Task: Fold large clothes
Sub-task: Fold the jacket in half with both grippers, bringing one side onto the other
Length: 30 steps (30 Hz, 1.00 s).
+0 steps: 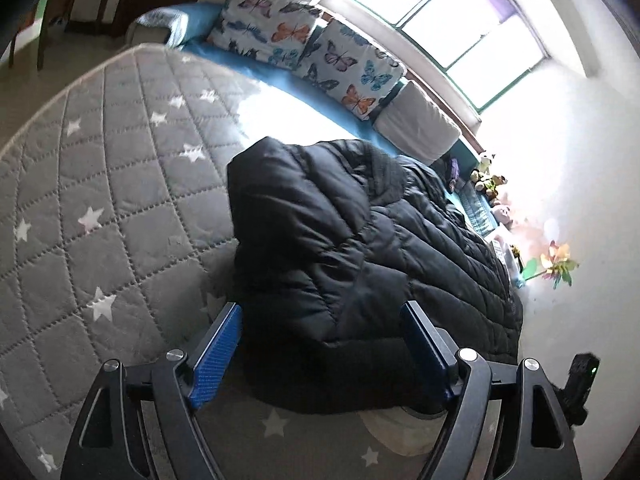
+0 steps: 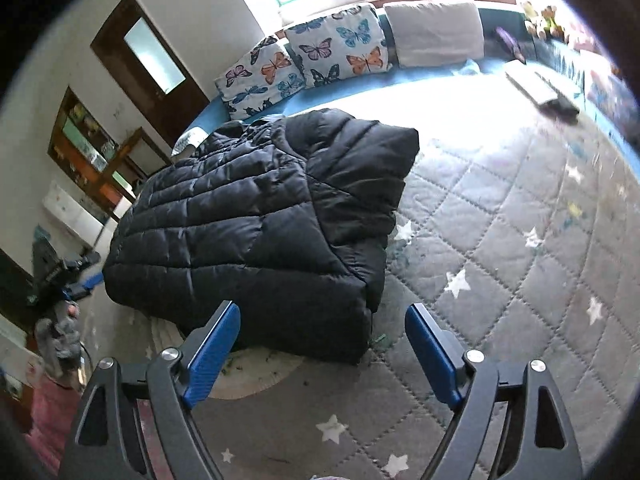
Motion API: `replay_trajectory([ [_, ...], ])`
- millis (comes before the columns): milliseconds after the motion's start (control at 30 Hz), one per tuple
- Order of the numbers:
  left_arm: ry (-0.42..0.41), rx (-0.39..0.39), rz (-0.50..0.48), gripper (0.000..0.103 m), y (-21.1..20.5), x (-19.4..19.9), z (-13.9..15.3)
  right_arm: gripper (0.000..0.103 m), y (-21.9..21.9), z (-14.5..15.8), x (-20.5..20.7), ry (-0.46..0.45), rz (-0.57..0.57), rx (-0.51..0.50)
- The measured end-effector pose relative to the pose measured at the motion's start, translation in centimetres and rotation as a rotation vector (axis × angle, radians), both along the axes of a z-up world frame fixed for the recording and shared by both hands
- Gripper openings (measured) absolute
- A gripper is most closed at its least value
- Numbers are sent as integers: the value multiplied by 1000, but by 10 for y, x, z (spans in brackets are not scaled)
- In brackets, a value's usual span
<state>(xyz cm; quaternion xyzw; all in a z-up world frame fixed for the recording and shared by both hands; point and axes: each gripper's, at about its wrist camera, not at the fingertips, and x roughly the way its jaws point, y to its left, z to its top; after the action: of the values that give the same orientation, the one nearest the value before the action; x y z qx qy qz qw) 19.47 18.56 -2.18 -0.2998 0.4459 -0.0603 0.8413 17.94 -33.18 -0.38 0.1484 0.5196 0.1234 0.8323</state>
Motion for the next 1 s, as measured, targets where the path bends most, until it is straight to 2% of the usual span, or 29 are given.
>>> replay_trajectory([
  [400,41,-140,9,87,27,29,-33,102,-10,-45,42,117,-12,128],
  [567,49,-148,1,92,30,42,-38,103,-9,-58,52,151,-2,186],
  [800,58,-138,-20,95,28,68,-39,103,-6,-61,59,168,15,208],
  [1000,83,-219,-46,95,26,95,-55,103,-8,-57,51,185,34,187],
])
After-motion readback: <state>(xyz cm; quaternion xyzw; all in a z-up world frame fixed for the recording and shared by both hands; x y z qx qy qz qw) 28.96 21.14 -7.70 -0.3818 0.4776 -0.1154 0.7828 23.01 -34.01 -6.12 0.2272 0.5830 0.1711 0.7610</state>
